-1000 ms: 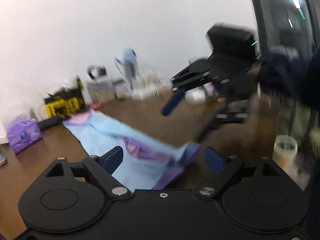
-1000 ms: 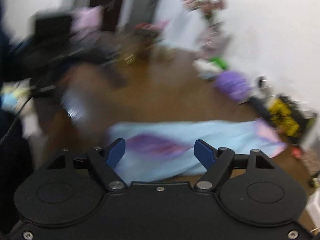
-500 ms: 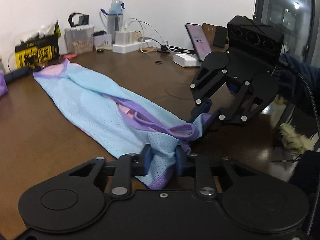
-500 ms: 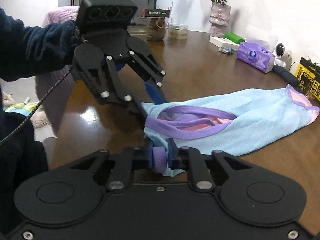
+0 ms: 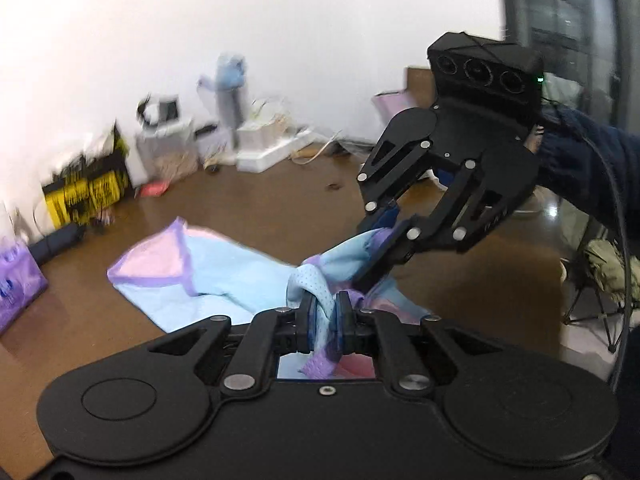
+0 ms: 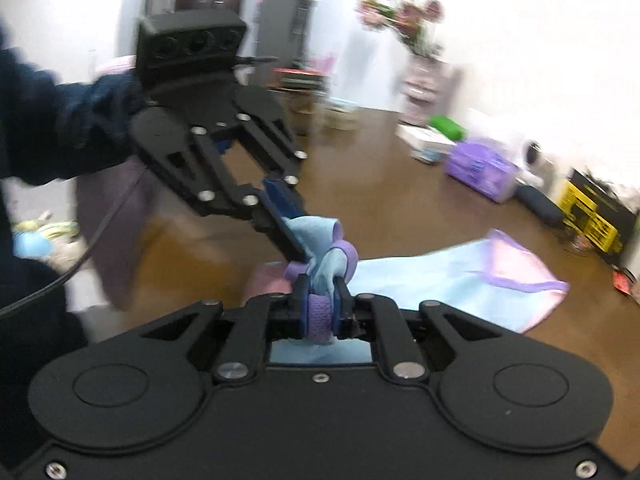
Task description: Fold clothes
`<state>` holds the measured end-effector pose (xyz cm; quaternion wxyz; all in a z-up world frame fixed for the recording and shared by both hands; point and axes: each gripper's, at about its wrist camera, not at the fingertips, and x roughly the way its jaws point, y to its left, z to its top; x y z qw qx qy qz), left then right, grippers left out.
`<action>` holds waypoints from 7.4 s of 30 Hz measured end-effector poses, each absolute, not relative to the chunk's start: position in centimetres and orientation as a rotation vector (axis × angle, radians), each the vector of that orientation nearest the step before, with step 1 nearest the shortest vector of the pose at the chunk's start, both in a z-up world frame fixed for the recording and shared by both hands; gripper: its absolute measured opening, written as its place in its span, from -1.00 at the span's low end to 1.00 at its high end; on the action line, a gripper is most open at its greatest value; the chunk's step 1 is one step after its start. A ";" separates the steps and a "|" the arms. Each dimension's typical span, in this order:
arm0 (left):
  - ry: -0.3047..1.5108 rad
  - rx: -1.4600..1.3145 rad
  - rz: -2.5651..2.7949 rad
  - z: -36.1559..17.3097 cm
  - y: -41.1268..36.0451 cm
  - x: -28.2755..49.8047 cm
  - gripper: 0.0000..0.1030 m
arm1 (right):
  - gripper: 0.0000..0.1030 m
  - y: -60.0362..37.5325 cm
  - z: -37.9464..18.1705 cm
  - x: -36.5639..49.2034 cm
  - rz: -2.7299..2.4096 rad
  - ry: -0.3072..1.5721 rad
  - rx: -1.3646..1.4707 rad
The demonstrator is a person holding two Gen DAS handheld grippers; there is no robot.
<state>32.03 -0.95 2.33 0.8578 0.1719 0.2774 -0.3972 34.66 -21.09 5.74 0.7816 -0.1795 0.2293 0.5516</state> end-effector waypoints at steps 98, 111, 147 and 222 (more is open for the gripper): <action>0.789 -0.135 -0.624 1.6 3.8 31.8 -0.55 | -0.79 -22.9 2.6 30.4 0.942 0.687 0.036; 0.737 -0.066 -0.579 2.6 2.8 32.9 0.34 | 0.52 -26.3 4.3 28.8 0.762 0.611 0.030; 0.771 0.025 -0.423 0.6 1.2 41.7 -0.96 | -0.86 -20.9 0.7 40.7 0.515 0.691 -0.276; 0.633 0.152 -0.447 1.9 1.2 23.1 0.79 | 0.71 -24.7 3.0 25.2 1.145 0.580 -0.482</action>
